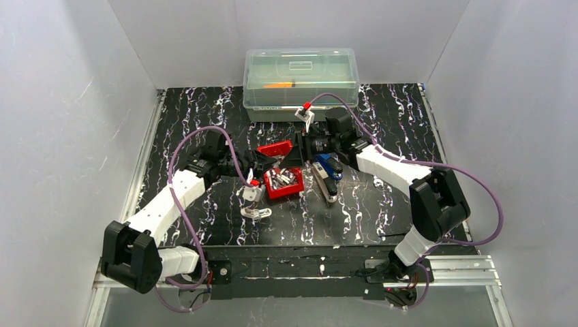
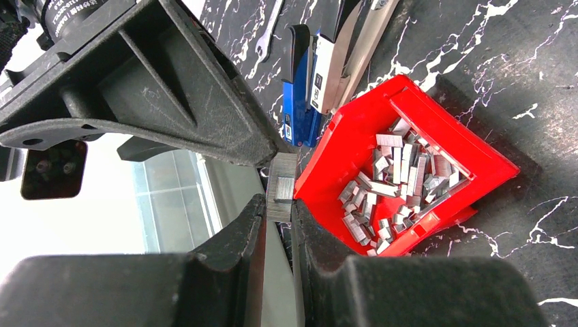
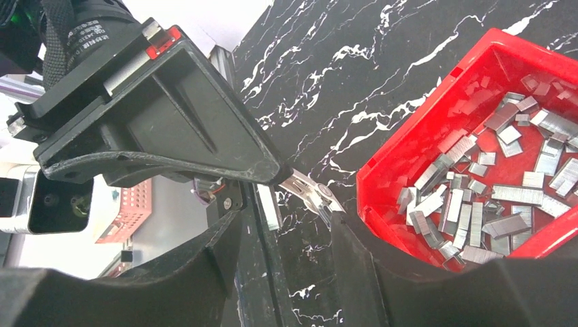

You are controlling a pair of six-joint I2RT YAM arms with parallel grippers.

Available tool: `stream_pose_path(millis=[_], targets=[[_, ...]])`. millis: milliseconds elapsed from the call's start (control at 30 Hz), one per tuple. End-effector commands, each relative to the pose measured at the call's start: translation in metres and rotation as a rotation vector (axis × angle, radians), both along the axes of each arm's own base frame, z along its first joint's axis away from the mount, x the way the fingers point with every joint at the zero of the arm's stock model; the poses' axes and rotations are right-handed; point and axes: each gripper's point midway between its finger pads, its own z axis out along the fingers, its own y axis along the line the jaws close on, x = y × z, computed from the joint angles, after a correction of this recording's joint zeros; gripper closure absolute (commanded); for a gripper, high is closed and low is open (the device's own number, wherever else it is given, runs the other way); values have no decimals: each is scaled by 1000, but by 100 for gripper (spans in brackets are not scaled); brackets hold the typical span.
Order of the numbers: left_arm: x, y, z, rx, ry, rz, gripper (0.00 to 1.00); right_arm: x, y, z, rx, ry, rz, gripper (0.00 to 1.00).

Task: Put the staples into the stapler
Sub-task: Pick up the staple from the staple box.

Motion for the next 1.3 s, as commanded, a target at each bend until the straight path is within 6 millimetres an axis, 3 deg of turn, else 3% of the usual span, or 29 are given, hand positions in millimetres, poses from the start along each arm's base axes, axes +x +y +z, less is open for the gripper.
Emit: stream_pose_path(millis=[0,967,1267], targets=[[-6,-3,6,-12,-3,-24,100,0,12,27,70,-68,36,41],[-2,-1,-5,37,-19,-1,100,-29,6,49,102,-56,95,46],[-2,-1,-4,35,-17,0,100,-33,1,44,75,-52,94,51]])
